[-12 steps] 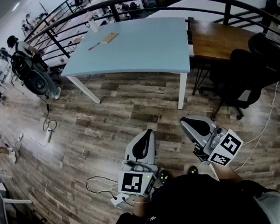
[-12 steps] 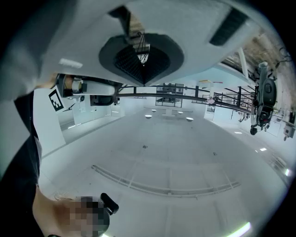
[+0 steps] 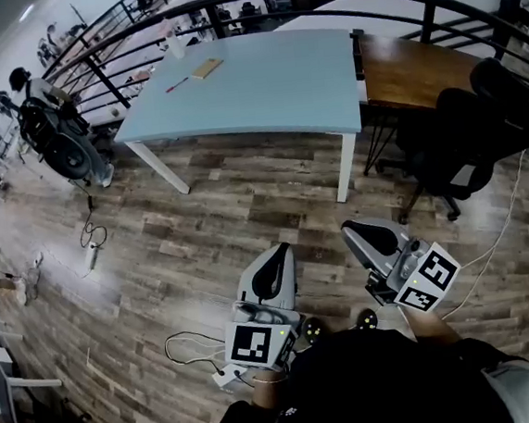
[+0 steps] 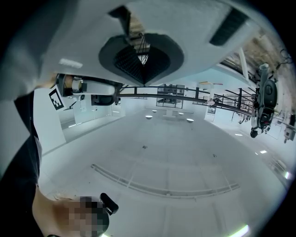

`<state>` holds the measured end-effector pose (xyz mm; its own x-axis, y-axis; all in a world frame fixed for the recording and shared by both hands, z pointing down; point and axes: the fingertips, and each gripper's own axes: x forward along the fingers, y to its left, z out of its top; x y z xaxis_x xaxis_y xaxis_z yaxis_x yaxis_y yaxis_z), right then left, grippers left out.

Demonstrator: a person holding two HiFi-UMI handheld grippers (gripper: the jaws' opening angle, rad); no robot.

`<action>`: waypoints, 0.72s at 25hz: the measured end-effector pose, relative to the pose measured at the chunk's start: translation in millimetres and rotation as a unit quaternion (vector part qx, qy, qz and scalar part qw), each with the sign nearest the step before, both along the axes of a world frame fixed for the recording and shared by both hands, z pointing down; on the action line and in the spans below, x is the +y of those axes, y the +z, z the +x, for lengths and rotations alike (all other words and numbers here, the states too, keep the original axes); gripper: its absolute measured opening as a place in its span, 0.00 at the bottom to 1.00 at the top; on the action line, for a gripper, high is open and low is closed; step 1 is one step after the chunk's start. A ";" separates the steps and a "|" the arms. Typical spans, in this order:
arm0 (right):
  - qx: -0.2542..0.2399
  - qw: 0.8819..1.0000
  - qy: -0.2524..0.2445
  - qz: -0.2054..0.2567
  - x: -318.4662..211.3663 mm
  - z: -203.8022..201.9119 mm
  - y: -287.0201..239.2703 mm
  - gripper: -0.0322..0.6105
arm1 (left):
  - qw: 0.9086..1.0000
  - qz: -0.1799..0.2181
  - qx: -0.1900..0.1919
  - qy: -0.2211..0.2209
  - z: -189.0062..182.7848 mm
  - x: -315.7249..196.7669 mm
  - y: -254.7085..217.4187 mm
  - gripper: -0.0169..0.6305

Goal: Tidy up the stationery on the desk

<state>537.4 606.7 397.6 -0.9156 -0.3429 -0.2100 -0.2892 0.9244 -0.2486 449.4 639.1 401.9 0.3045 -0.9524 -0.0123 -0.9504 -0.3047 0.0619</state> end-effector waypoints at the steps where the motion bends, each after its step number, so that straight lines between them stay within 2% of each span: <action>1: -0.001 1.000 0.001 0.002 0.9 -1.6 -0.8 0.07 | 1.000 -0.002 0.000 0.000 -1.8 0.3 0.8 0.02; 6: -0.009 1.000 0.022 0.014 3.2 -7.2 -6.2 0.05 | 1.000 -0.013 -0.001 -0.001 -14.4 3.2 5.1 0.02; 11: -0.022 1.000 0.014 0.016 9.9 -25.9 -10.5 0.05 | 1.000 -0.003 0.004 0.003 -33.7 6.3 3.8 0.02; 18: 0.008 0.999 0.029 0.013 11.0 -53.5 0.7 0.05 | 1.000 0.009 0.012 0.015 -57.7 7.5 0.7 0.02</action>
<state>483.9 617.7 398.3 -0.8972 -0.3907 -0.2059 -0.3467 0.9119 -0.2196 391.7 646.6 402.6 0.3316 -0.9427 -0.0364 -0.9394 -0.3335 0.0787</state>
